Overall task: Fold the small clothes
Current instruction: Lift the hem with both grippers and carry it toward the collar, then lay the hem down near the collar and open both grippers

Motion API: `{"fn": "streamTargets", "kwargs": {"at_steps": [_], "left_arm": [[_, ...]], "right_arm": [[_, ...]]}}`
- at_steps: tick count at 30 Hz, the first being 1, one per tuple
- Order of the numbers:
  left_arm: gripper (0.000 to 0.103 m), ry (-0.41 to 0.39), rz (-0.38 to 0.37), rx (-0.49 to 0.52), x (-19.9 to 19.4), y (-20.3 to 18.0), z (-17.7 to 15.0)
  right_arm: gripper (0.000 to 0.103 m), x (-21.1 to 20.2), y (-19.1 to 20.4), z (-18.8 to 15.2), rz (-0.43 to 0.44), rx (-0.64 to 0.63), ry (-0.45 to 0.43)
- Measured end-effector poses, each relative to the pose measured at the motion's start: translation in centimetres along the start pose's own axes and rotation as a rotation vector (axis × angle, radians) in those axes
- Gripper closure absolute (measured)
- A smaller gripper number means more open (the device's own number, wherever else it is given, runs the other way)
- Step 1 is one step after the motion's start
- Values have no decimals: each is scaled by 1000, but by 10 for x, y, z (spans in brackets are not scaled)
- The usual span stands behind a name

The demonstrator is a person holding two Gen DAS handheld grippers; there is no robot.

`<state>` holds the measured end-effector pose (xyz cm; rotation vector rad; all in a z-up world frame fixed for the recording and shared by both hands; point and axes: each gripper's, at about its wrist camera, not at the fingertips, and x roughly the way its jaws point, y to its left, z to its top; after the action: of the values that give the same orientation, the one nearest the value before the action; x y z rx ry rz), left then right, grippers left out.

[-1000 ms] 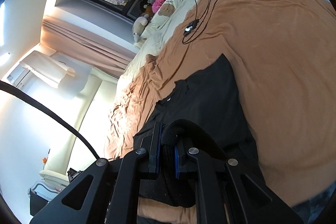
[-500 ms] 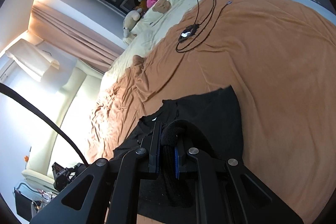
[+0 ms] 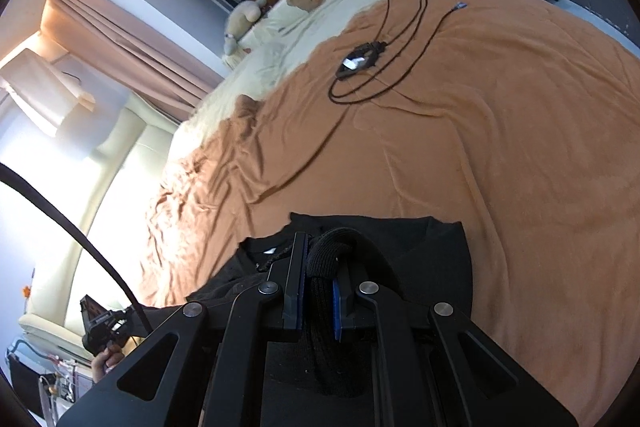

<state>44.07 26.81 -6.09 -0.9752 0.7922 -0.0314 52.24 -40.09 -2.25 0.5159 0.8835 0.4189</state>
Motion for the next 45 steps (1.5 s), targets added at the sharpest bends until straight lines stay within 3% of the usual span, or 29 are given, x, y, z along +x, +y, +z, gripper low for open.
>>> {"fn": "streamTargets", "kwargs": {"at_steps": [8, 17, 22, 23, 24, 25, 27, 28, 34, 39, 45], "left_arm": [[94, 54, 69, 11, 50, 14, 14], [94, 59, 166, 33, 93, 29, 23], [88, 99, 215, 1, 108, 44, 22], [83, 105, 226, 8, 107, 43, 21], [71, 108, 235, 21, 104, 40, 20], [62, 108, 244, 37, 101, 37, 19], [27, 85, 267, 74, 90, 28, 18], [24, 68, 276, 90, 83, 25, 18], [22, 85, 311, 215, 68, 1, 7], [22, 167, 429, 373, 79, -17, -20], [22, 245, 509, 505, 95, -26, -44]], "right_arm": [[96, 42, -5, 15, -61, 1, 43], [96, 80, -13, 28, -118, 16, 73], [94, 102, -12, 27, -185, 6, 101], [92, 102, -12, 27, -189, 7, 105], [80, 99, -10, 27, -180, 10, 101], [55, 95, -8, 27, -169, 12, 90], [31, 83, -4, 27, -125, 9, 71], [25, 78, -1, 25, -131, 0, 57], [24, 49, 13, 12, -210, -86, 61], [24, 35, 39, -4, -272, -221, 76], [24, 37, 58, -20, -376, -326, 117]]}}
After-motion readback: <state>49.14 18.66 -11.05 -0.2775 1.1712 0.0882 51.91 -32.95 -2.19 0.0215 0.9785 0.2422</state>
